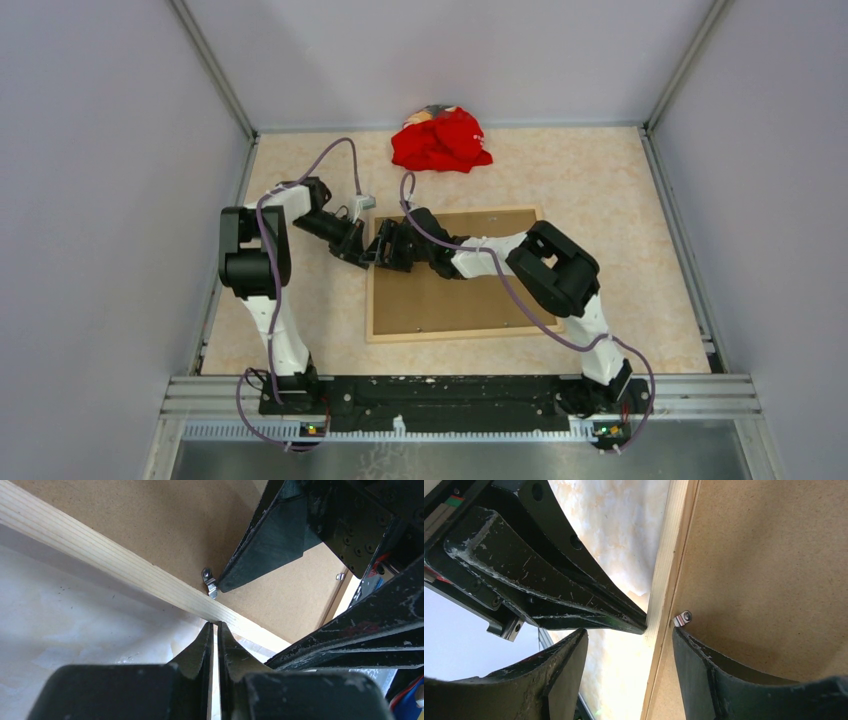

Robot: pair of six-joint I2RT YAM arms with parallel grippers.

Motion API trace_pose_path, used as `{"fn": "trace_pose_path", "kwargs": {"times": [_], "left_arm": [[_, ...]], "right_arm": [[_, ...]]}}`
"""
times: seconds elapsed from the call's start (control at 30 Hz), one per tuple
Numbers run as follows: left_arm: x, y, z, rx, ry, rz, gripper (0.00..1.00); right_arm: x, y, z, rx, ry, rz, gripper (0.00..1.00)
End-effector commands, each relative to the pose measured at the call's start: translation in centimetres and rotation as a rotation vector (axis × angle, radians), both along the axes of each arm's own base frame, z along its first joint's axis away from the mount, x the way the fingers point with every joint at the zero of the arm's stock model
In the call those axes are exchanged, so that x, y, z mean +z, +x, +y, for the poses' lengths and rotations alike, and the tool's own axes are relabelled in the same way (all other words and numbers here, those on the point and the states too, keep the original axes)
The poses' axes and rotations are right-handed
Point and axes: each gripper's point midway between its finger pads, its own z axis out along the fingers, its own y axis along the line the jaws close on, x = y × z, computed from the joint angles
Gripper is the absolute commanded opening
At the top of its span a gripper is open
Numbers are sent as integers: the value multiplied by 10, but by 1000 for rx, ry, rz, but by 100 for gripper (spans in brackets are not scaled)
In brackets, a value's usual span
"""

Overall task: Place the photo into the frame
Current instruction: Install the photo frame at the center of the board.

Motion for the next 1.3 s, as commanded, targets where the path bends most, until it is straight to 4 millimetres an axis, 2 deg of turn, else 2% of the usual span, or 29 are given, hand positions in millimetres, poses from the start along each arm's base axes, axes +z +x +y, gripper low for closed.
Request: {"fn": "trace_pose_path", "kwargs": {"times": [0.0, 0.43, 0.67, 0.8, 0.93, 1.03, 1.1, 1.17, 1.27], "left_arm": [[-14, 3, 2, -46, 25, -39, 10], [-14, 2, 2, -46, 21, -37, 10], [-15, 1, 2, -50, 21, -36, 10], [-14, 1, 3, -53, 27, -41, 10], [-10, 2, 7, -47, 24, -41, 11], [-2, 7, 18, -33, 24, -61, 12], [7, 10, 25, -30, 17, -76, 15], [11, 9, 29, -47, 32, -98, 18], [9, 2, 32, -76, 65, -132, 26]], "right_arm": [[-24, -2, 4, -21, -38, 6, 63], [-33, 0, 2, -68, -41, 35, 62], [-33, 1, 8, -66, -25, 40, 61], [-24, 0, 11, -51, 9, 27, 61], [10, -2, 6, -17, 73, -29, 62], [51, -2, -13, 16, 111, -88, 68], [68, 0, -39, 9, 96, -116, 73], [80, 5, -75, -28, 71, -128, 80], [80, 23, -151, -163, -21, -120, 89]]}}
